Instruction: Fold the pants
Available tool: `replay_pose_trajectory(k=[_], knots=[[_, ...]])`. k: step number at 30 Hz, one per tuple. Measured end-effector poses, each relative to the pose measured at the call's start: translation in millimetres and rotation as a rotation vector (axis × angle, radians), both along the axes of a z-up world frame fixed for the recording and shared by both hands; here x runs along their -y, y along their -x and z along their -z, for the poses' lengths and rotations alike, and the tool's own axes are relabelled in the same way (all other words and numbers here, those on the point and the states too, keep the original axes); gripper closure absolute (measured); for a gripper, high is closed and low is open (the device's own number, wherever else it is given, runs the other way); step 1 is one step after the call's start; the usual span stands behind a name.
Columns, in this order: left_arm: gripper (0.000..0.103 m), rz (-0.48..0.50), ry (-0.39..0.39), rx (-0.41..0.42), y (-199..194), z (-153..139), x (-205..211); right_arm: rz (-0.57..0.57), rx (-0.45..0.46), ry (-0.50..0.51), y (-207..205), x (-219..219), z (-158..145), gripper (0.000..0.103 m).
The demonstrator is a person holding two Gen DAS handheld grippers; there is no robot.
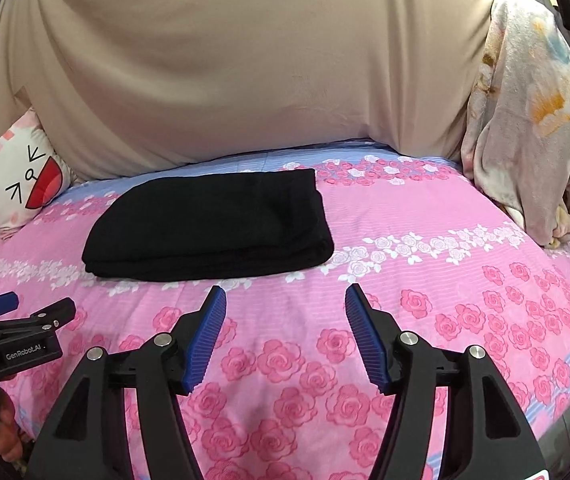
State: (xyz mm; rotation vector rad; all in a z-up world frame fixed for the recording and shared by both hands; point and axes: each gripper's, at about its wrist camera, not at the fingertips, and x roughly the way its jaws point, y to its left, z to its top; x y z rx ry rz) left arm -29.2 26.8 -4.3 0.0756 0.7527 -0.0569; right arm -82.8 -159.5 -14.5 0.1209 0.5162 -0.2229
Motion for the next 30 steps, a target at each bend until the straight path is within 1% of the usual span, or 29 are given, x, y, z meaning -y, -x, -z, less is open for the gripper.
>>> replay_pose_trajectory(k=[12, 30], knots=[[0.005, 0.011, -0.004, 0.009, 10.7, 1.2, 0.2, -0.014, -0.004, 0.023, 6.2, -11.7, -0.3, 0.043], [0.005, 0.023, -0.019, 0.009, 10.1, 2.2, 5.6, -0.014, -0.015, 0.025, 7.2, -13.7, 1.0, 0.043]])
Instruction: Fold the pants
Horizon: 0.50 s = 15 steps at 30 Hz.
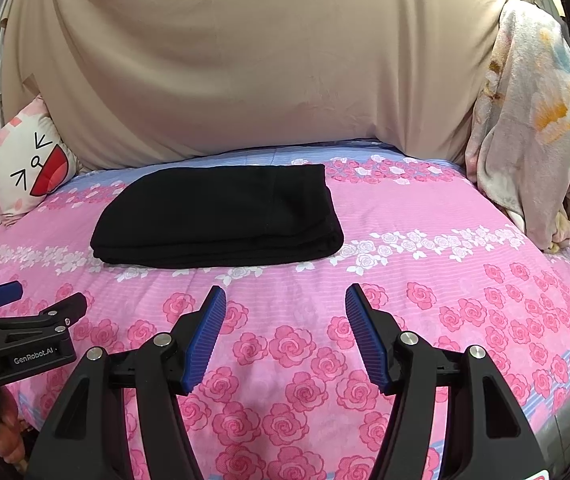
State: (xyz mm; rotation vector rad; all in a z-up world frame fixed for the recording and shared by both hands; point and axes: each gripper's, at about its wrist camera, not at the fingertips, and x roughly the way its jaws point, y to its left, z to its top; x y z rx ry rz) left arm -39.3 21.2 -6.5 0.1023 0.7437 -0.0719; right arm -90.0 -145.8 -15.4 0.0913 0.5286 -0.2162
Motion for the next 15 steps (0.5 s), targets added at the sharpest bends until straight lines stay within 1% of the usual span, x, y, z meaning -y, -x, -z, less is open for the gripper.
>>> replay_pose_trajectory(k=[11, 15], knots=[[0.005, -0.004, -0.007, 0.003, -1.3, 1.8, 1.4, -0.001, -0.002, -0.001, -0.5, -0.9, 0.8, 0.043], [0.005, 0.001, 0.002, -0.002, -1.1, 2.5, 0.6, 0.001, -0.002, -0.001, -0.5, -1.2, 1.3, 0.043]])
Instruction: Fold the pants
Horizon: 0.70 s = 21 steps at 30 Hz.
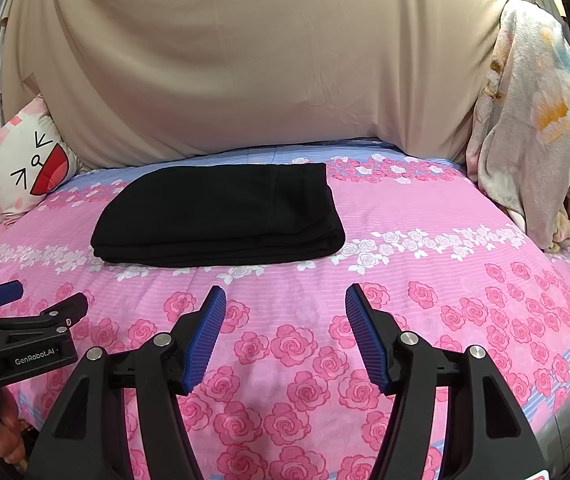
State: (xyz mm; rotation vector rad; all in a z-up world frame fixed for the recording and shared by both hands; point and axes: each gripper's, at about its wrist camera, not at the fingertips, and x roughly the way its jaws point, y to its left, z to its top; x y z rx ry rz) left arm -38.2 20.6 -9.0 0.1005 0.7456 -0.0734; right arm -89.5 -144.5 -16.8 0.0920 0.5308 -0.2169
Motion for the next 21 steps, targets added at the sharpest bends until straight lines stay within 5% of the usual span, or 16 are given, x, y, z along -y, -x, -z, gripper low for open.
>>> replay_pose_trajectory(k=[21], knots=[[0.005, 0.037, 0.028, -0.029, -1.9, 6.3, -3.4, 0.006, -0.006, 0.001, -1.0, -3.7, 3.0, 0.043]])
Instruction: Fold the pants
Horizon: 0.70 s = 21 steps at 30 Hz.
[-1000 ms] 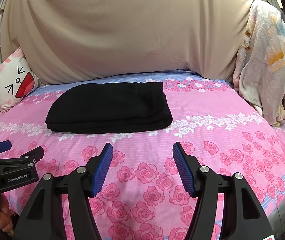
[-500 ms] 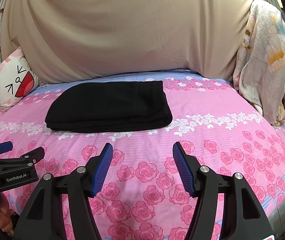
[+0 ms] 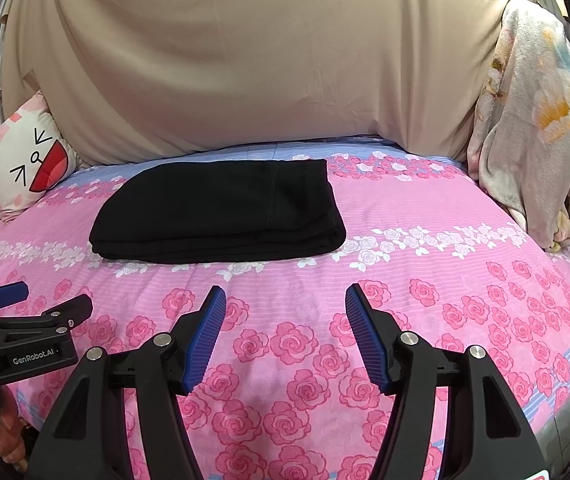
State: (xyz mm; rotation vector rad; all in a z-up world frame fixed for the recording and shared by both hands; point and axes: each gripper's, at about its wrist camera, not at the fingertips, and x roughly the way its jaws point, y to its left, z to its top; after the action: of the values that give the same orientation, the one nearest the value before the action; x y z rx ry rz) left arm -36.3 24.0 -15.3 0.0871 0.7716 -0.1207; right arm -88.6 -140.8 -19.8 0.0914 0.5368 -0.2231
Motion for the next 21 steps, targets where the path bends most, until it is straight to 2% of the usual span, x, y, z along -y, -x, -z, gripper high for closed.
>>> replay_pose_trajectory(k=[21], knots=[[0.005, -0.01, -0.024, 0.01, -3.8, 1.0, 0.7, -0.008, -0.019, -0.001, -4.5, -0.4, 6.6, 0.043]])
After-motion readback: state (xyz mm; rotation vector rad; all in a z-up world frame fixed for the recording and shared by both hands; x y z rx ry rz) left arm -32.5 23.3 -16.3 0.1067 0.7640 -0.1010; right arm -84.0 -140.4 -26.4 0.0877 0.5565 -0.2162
